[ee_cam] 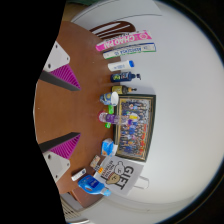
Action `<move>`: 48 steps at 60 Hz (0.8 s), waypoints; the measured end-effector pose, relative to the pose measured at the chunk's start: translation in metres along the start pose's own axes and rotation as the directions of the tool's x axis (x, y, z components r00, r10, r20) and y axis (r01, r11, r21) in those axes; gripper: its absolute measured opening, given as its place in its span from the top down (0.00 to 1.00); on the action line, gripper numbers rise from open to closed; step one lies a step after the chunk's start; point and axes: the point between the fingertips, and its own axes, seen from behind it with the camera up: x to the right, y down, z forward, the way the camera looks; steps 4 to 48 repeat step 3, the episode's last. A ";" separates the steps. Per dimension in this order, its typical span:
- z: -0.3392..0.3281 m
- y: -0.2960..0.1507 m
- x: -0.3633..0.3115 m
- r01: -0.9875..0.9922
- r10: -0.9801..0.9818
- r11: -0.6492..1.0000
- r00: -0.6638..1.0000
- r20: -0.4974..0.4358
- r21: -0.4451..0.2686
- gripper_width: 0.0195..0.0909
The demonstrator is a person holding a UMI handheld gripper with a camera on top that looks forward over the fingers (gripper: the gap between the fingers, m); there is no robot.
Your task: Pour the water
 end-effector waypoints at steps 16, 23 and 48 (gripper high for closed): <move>-0.004 0.000 0.001 -0.006 0.006 1.000 1.000 -0.001 0.002 0.08; -0.004 0.000 0.001 -0.006 0.006 1.000 1.000 -0.001 0.002 0.08; -0.004 0.000 0.001 -0.006 0.006 1.000 1.000 -0.001 0.002 0.08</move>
